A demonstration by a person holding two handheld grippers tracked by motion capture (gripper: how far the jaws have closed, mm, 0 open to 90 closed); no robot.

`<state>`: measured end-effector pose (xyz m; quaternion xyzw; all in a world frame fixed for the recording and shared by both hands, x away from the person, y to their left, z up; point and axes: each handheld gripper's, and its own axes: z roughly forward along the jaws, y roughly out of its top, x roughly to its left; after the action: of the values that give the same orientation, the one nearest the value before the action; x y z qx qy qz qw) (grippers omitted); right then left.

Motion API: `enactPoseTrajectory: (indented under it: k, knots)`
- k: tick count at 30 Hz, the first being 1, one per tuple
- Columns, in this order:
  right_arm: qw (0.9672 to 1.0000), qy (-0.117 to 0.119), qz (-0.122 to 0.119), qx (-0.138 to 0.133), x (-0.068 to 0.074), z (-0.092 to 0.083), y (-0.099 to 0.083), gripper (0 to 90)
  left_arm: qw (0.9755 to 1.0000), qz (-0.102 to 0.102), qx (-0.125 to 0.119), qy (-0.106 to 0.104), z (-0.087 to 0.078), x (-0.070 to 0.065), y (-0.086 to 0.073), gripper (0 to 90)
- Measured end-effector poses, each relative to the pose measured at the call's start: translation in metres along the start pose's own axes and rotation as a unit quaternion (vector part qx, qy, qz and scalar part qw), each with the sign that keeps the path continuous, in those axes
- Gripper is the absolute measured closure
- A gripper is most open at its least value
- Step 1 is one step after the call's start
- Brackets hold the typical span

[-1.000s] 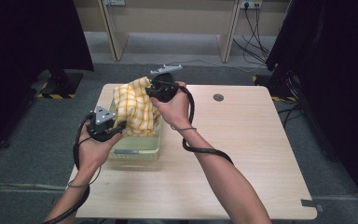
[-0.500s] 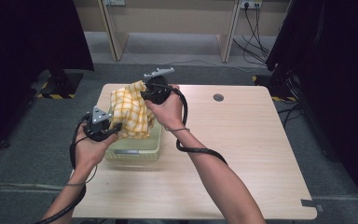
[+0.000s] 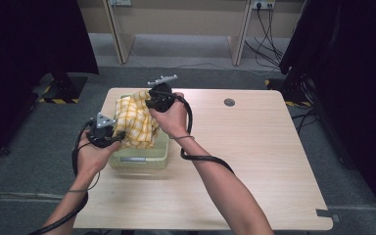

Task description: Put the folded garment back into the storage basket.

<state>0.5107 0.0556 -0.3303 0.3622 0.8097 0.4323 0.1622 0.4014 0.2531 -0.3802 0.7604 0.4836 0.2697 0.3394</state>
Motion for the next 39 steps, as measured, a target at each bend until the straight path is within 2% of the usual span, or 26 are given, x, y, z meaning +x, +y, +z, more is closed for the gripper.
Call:
enactPoseTrajectory:
  k: [22, 39]
  knots:
    - [0.9994, -0.001, 0.009, 0.034, 0.001, 0.025, -0.013, 77.7, 0.9984, 0.003, 0.055, -0.014, 0.018, 0.008, -0.005, 75.3]
    - [0.9985, -0.004, 0.019, 0.051, 0.002, 0.042, -0.022, 77.8, 0.9952, 0.001, 0.096, -0.021, 0.031, 0.014, -0.008, 74.6]
